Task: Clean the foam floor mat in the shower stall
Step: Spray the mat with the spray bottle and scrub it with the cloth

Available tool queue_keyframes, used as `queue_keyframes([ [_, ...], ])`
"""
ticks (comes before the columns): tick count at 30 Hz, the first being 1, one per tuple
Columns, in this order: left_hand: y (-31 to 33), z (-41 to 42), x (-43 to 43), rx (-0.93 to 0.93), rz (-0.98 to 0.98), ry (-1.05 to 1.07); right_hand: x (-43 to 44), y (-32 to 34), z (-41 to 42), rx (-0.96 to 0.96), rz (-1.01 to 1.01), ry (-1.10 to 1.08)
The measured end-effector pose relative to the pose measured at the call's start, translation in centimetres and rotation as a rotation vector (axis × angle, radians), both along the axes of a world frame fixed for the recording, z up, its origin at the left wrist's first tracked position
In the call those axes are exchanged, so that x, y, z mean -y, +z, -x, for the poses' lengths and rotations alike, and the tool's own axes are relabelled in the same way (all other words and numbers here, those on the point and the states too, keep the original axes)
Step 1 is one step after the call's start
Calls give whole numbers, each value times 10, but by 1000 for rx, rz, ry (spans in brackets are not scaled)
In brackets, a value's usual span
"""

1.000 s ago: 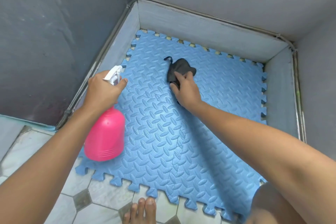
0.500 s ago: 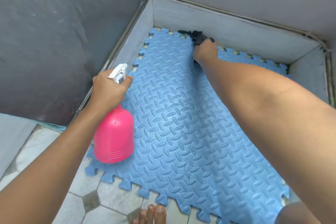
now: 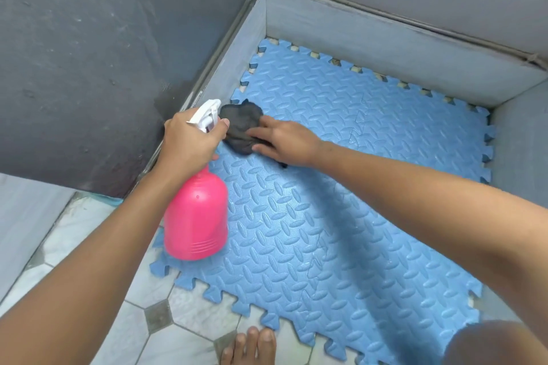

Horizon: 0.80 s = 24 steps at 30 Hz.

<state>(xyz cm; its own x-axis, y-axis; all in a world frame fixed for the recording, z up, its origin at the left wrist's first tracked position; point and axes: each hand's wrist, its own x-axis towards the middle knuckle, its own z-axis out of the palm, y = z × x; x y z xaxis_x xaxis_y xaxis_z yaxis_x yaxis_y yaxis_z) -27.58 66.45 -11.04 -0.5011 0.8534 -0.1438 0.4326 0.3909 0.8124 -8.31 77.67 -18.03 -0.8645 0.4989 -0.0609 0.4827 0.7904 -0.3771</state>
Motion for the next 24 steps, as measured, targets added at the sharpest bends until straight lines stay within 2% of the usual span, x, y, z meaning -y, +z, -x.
queue_keyframes([
  [3, 3, -1, 0, 8, 15, -4, -53, 5, -54, 20, -54, -322],
  [7, 8, -5, 1, 22, 27, 15, -122, -7, -168, 72, -148, -972],
  [9, 9, -5, 2, 23, 31, 13, -118, -11, -203, 96, -109, -1156],
  [10, 9, -6, 2, 25, 35, 9, -110, -13, -205, 95, -94, -1167],
  [15, 11, -8, 2, 40, 33, 7, -27, -5, -135, 18, -59, -806],
  [19, 14, -8, 3, 30, 30, -4, 77, 2, -88, 14, 38, -339],
  [22, 14, -9, 1, 3, 41, 10, 113, 3, -90, 42, 48, -2],
  [24, 15, -12, -1, 0, 51, 0, 99, 6, -106, 82, -10, 3],
])
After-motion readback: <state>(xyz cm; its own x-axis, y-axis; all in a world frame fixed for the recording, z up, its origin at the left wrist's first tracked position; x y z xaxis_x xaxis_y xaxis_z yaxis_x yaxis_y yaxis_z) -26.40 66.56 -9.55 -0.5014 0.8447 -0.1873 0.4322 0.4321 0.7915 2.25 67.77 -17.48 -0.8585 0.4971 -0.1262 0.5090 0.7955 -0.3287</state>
